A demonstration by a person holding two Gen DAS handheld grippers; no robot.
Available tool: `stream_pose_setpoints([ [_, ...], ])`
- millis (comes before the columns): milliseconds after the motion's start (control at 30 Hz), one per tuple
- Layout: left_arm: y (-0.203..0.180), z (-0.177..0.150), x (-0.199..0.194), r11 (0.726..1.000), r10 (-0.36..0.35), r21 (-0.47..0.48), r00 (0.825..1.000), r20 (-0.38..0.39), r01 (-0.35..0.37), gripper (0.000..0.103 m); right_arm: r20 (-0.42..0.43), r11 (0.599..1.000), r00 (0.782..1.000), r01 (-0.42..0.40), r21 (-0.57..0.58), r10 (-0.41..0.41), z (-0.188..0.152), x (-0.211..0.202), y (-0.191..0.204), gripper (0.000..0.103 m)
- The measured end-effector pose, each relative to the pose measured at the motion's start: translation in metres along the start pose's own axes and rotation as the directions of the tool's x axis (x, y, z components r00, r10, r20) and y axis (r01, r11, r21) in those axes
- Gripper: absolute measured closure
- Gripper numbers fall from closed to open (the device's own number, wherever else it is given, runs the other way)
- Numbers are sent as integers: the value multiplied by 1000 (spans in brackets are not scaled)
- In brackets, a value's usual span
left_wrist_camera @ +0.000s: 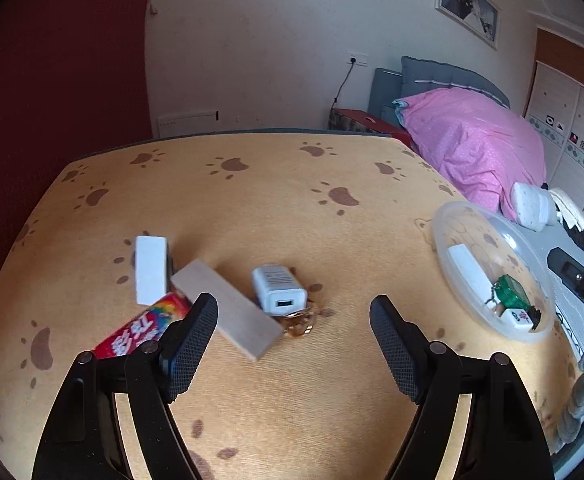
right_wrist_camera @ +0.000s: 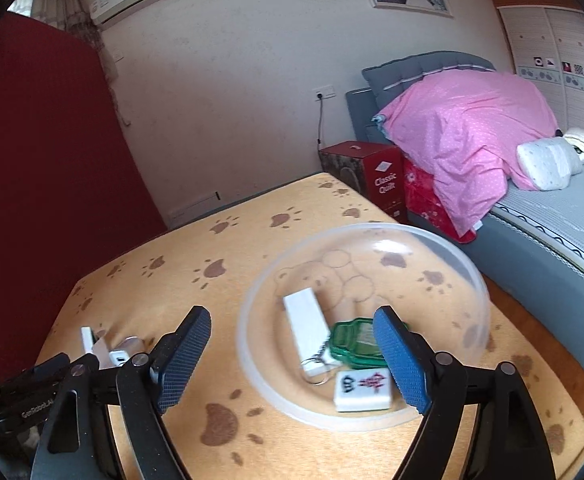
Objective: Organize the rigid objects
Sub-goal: 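Grasp the red Skittles tube with the left gripper while the right approaches the white charger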
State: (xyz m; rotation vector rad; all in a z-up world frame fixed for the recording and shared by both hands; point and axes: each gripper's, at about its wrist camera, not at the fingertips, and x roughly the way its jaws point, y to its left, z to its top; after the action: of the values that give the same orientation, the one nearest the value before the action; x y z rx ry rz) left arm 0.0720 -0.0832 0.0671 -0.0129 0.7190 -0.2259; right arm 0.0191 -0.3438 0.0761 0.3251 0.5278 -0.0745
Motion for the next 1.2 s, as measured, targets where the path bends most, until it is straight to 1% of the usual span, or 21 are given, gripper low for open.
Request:
stream_pose_setpoints([
  [133, 33, -7, -7, 997, 54, -52, 999, 3, -54, 20, -39, 997, 997, -62, -40, 61, -4, 9, 27, 16],
  [233, 55, -15, -10, 991, 96, -91, 995, -3, -96, 20, -70, 994, 994, -88, -57, 84, -10, 16, 40, 15],
  [367, 81, -28, -9, 981, 139, -131, 990, -39, -143, 19, -116, 992, 988, -109, -70, 100, -20, 24, 49, 15],
  [533, 102, -41, -3, 970, 178, -152, 980, -86, -189, 19, -163, 989, 980, -125, -75, 111, -29, 33, 54, 15],
  [667, 111, -46, 3, 963, 193, -166, 974, -122, -211, 19, -183, 988, 976, -136, -80, 120, -33, 37, 59, 15],
  [800, 111, -45, 8, 959, 172, -203, 974, -145, -199, 19, -203, 985, 970, -151, -82, 131, -36, 41, 62, 15],
  [933, 102, -43, 14, 962, 161, -197, 975, -154, -190, 19, -223, 983, 965, -163, -88, 140, -41, 44, 64, 15],
  [1033, 99, -44, 16, 959, 181, -187, 969, -166, -211, 19, -238, 981, 960, -173, -86, 148, -44, 46, 64, 15],
  [1200, 109, -52, 12, 946, 221, -200, 958, -181, -256, 19, -255, 980, 954, -185, -78, 160, -47, 51, 64, 15],
])
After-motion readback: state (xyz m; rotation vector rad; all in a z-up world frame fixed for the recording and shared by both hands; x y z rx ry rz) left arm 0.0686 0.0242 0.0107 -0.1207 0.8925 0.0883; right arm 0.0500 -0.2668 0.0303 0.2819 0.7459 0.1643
